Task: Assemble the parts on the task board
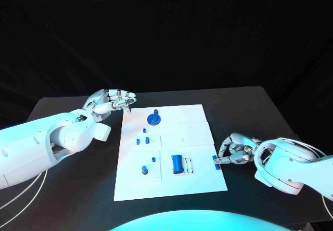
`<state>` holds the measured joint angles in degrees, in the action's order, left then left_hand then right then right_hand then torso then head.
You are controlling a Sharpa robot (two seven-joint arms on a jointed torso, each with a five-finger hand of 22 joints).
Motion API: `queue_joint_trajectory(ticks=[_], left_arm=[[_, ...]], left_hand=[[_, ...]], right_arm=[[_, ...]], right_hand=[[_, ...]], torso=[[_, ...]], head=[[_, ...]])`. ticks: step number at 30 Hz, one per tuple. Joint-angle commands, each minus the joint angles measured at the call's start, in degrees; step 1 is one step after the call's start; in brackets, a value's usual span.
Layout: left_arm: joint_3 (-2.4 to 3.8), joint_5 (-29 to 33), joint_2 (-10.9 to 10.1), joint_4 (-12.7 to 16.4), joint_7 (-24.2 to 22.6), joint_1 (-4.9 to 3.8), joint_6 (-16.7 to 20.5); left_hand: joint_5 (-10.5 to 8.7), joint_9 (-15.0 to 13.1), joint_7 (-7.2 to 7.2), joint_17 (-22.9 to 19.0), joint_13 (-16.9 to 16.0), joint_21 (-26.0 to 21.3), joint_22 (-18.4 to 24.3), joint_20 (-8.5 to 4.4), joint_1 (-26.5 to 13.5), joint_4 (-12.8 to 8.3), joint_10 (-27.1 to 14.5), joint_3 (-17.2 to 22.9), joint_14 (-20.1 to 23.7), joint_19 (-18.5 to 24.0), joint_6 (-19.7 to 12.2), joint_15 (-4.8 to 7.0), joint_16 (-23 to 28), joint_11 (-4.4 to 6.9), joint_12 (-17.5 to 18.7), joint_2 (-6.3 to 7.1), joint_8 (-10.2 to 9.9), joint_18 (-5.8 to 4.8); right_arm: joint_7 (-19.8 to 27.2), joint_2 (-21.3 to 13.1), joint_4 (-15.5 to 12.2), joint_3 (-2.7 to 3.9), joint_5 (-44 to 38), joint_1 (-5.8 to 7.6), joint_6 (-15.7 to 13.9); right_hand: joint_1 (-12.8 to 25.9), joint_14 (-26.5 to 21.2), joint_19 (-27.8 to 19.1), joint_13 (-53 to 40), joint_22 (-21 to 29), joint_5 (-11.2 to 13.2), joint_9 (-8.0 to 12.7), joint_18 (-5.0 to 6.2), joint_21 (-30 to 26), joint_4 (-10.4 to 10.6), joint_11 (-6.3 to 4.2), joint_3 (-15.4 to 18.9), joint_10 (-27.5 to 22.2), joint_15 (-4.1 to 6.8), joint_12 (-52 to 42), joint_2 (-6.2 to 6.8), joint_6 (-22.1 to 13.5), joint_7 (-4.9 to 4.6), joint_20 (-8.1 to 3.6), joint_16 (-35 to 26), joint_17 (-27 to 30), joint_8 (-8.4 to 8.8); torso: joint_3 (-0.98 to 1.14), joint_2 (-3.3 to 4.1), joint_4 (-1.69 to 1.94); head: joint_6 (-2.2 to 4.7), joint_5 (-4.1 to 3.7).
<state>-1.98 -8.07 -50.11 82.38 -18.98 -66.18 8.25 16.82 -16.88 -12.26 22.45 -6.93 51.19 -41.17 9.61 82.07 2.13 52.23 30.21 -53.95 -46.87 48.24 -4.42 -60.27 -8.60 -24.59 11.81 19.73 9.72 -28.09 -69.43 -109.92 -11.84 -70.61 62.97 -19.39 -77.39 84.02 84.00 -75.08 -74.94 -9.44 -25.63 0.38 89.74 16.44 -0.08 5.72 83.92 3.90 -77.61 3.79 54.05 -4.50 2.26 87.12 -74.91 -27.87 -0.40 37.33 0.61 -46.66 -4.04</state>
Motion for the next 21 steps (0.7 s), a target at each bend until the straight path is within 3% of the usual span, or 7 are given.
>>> queue_joint_trajectory(ticks=[1,21], left_arm=[[0.03,0.5,0.1,-0.1,-0.6,0.02,-0.1],[0.03,0.4,-0.2,-0.1,-0.2,0.02,-0.3]], left_hand=[[0.0,0.0,0.0,-0.1,0.1,-0.3,0.1,0.05,-0.2,0.1,-0.4,-0.4,0.5,0.5,-0.5,0.05,0.1,-0.04,-0.4,-0.34,0.2,0.75],[0.02,0.0,0.01,-0.1,0.1,-0.3,0.1,0.05,-0.2,0.1,-0.5,-0.3,0.5,0.5,-0.5,0.07,0.1,-0.03,-0.4,-0.38,0.2,0.77]], right_arm=[[-0.5,0.1,-0.2,-0.02,-1.7,-0.22,1.7],[-1.4,3.5,1.8,-0.08,-5.4,-2.7,2.3]], right_hand=[[-0.7,4.5,6.0,-5.8,-15.1,-0.2,0.1,-0.38,0.3,-0.1,0.1,-0.4,0.2,-0.12,0.0,0.17,0.7,0.06,-0.02,0.1,-7.5,0.21],[-3.2,4.5,6.0,-5.7,-15.1,-0.4,-0.1,-0.38,0.3,-0.4,-0.51,-1.5,0.3,0.4,0.2,0.46,2.1,0.71,-0.46,0.2,-7.6,0.32]], torso=[[-0.11,-0.03,0.02],[-0.02,0.04,0.0]], head=[[0.01,-0.07],[-0.49,0.2]])
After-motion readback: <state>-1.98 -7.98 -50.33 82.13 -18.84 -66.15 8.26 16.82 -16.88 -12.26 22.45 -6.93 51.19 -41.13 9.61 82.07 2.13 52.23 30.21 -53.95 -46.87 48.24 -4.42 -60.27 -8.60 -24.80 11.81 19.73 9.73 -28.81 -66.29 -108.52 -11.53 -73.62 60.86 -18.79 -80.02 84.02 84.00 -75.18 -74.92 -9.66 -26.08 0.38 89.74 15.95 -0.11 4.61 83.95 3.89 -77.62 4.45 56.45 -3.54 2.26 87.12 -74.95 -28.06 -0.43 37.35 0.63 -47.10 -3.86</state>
